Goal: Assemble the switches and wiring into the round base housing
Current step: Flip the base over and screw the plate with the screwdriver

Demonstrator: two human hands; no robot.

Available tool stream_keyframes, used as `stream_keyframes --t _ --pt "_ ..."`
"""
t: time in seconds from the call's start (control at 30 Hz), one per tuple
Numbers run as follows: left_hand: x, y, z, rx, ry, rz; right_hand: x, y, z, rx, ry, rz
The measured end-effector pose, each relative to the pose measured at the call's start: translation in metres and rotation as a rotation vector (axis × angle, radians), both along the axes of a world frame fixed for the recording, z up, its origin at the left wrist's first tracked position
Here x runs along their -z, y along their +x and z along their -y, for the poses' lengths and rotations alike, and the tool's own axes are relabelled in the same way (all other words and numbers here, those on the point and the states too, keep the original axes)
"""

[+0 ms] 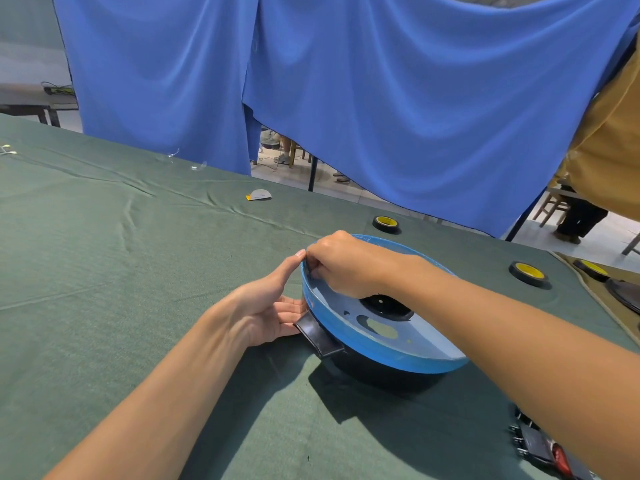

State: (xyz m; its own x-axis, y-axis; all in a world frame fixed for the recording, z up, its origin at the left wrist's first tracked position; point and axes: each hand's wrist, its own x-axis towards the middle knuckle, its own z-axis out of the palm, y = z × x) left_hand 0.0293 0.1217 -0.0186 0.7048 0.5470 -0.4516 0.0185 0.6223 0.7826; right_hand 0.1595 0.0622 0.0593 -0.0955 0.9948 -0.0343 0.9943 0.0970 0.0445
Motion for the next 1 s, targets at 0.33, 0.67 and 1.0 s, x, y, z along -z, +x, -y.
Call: stream_keyframes --t 0.33,0.67,1.0 --pt "0.002 0.0 0.0 0.014 -0.021 0.005 0.01 0.0 0.005 -0.01 -0.017 0.011" --pt "0.0 0.0 0.001 -0.018 0.015 -0.022 0.008 0.006 0.002 -0.036 0.013 -0.026" --pt "0.001 0.001 0.0 -0.015 0.03 -0.028 0.013 0.005 0.005 -0.031 0.027 -0.069"
